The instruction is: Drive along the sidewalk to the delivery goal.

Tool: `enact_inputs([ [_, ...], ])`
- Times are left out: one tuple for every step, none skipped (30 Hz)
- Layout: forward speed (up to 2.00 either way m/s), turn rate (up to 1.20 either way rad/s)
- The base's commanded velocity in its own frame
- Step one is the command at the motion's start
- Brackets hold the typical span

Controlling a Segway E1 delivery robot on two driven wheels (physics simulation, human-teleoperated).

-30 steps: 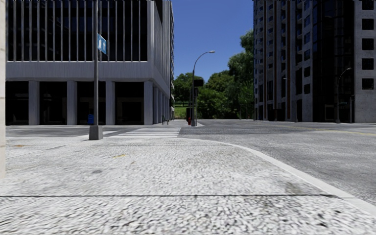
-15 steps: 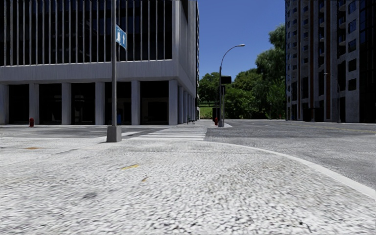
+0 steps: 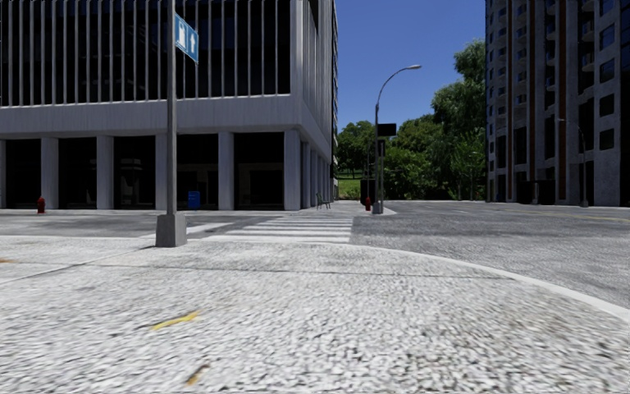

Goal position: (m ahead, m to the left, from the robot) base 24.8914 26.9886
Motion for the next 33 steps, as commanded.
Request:
enact_inputs([
  [2.0,0.0],
  [2.0,0.0],
  [2.0,0.0],
  [2.0,0.0],
  [2.0,0.0],
  [2.0,0.0],
  [2.0,0.0],
  [2.0,0.0],
  [2.0,0.0],
  [2.0,0.0],
  [2.0,0.0],
  [2.0,0.0],
  [2.0,0.0],
  [2.0,0.0],
  [2.0,0.0],
  [2.0,0.0],
  [2.0,0.0],
  [2.0,0.0],
  [2.0,0.0],
  [2.0,0.0],
  [2.0,0.0],
  [2.0,0.0],
  [2.0,0.0],
  [2.0,0.0],
  [2.0,0.0],
  [2.0,0.0],
  [2.0,0.0],
  [2.0,0.0],
  [2.0,0.0],
  [2.0,0.0],
  [2.0,0.0],
  [2.0,0.0],
  [2.0,0.0],
])
